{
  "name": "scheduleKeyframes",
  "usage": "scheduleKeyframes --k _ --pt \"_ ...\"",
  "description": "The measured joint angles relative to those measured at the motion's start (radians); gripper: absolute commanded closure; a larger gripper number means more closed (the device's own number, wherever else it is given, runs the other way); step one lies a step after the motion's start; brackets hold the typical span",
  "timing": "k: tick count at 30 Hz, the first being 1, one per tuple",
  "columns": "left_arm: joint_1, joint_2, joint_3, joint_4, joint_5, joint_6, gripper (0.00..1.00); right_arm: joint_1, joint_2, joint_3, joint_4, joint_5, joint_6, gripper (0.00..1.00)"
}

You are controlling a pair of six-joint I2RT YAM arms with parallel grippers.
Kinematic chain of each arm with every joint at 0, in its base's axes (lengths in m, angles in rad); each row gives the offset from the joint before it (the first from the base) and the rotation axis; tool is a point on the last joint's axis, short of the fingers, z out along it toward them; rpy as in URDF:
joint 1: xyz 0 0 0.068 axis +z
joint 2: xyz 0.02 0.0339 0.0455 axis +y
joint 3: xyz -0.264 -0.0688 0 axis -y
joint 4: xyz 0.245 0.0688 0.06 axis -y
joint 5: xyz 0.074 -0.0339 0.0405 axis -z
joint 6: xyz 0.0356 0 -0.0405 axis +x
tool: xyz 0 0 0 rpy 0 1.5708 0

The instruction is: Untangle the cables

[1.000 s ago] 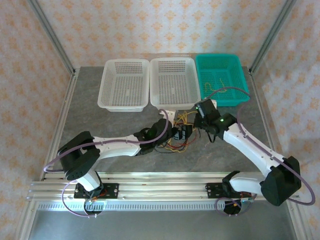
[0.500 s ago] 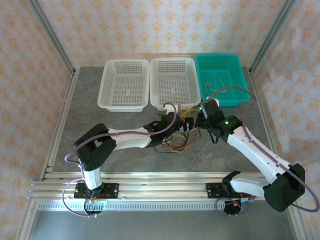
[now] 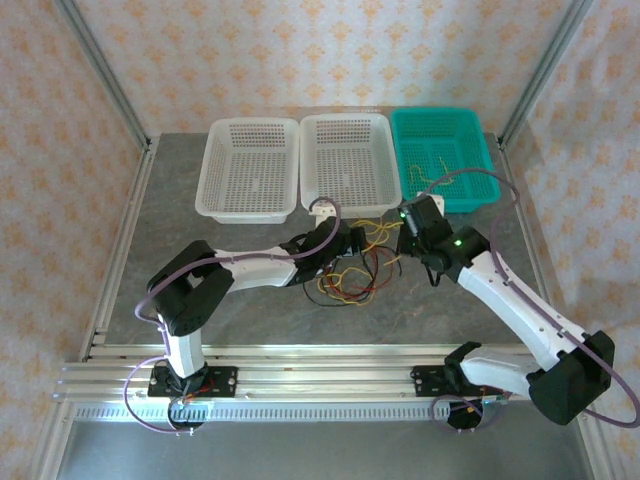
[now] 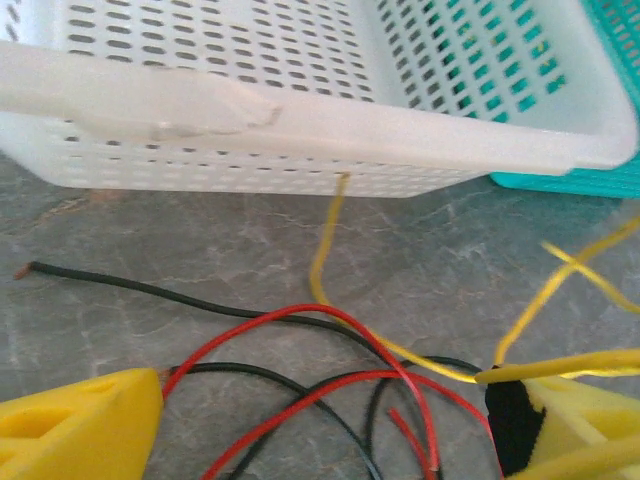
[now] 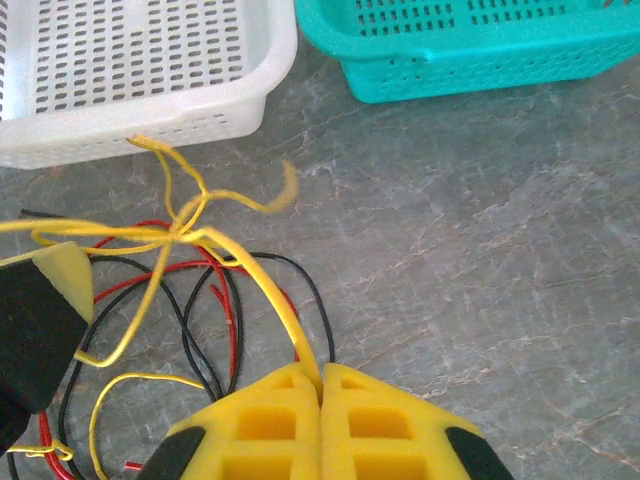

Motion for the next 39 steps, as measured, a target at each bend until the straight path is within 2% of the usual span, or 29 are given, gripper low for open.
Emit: scheduleKeyframes --k 4,11,16,22,29,33,39 --pt "0.009 0.0 -0.03 0.004 0.004 -0.007 0.22 0.001 0.0 0.023 -0.041 0.024 -0.004 1.0" --pt "0.017 -0.005 -0.098 0.034 0.024 -0.021 0.44 0.002 0.012 0.026 -0.095 0.059 -0.008 1.0" --pt "0.021 -0.035 -0.142 0.034 0.027 -0.021 0.52 0.002 0.034 0.033 -0.115 0.078 -0.007 1.0" --pt "0.036 -0.098 -0.179 0.034 0.006 -0.02 0.57 0.003 0.045 0.055 -0.138 0.124 -0.003 1.0" --pt "0.051 -0.157 -0.254 0.027 -0.025 -0.022 0.71 0.003 0.047 0.063 -0.14 0.146 -0.002 1.0" --pt "0.053 -0.212 -0.3 0.026 -0.042 -0.022 0.84 0.001 0.047 0.063 -0.14 0.153 -0.003 1.0" --pt "0.066 -0.278 -0.342 0.018 -0.057 -0.021 0.9 -0.016 0.074 0.067 -0.132 0.159 -0.003 1.0"
